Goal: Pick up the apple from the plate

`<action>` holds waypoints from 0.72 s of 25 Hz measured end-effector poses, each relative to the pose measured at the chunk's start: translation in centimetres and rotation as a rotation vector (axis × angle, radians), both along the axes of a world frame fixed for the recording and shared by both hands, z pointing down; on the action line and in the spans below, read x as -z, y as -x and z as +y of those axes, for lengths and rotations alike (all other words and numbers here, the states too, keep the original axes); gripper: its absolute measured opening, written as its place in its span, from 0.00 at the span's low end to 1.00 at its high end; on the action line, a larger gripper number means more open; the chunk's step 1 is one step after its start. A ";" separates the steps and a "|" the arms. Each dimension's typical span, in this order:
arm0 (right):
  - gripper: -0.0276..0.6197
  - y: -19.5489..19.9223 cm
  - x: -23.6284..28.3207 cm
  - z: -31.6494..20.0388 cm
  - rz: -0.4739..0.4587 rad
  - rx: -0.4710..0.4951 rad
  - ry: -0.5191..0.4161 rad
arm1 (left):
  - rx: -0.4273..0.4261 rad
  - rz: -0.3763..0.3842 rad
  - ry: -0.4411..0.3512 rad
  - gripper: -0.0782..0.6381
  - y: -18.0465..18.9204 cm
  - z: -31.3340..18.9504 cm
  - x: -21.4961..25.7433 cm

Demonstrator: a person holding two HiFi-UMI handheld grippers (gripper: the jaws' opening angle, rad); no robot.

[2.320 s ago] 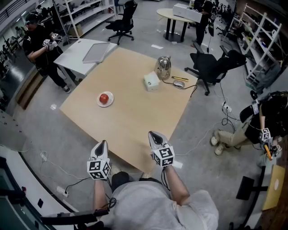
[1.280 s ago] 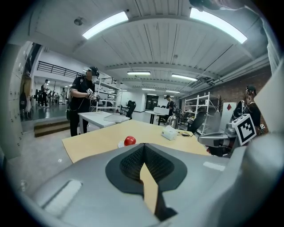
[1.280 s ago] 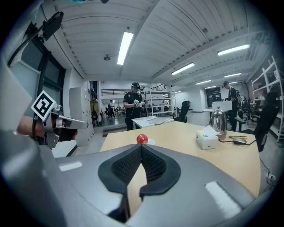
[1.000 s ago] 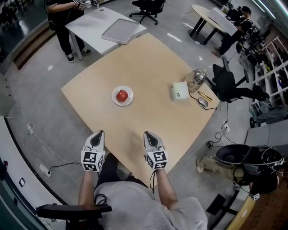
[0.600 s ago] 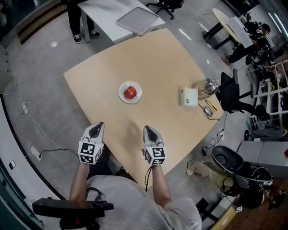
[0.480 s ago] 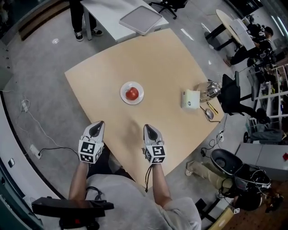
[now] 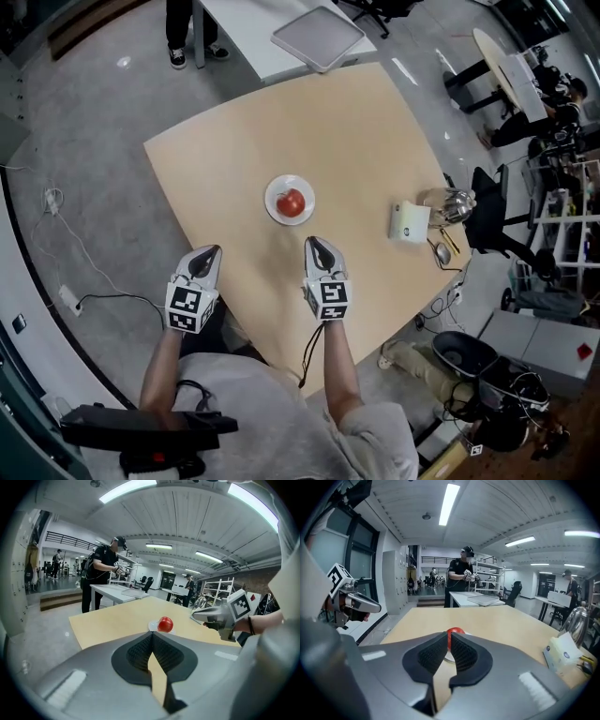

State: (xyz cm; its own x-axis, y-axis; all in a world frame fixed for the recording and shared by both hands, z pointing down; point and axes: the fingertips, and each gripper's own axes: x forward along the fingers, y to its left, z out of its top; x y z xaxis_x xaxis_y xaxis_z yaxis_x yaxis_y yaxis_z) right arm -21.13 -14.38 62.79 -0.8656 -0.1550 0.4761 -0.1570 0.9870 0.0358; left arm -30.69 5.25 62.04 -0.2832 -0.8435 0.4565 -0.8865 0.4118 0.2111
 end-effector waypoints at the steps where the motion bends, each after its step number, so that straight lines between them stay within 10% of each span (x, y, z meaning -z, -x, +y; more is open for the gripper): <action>1: 0.09 0.7 -0.1 -0.2 0.010 0.012 -0.005 | 0.002 0.002 0.003 0.14 0.3 0.1 -0.1; 18: 0.37 9.1 -4.9 -1.4 0.246 0.204 0.013 | 0.032 0.059 0.046 0.14 4.5 2.6 -2.7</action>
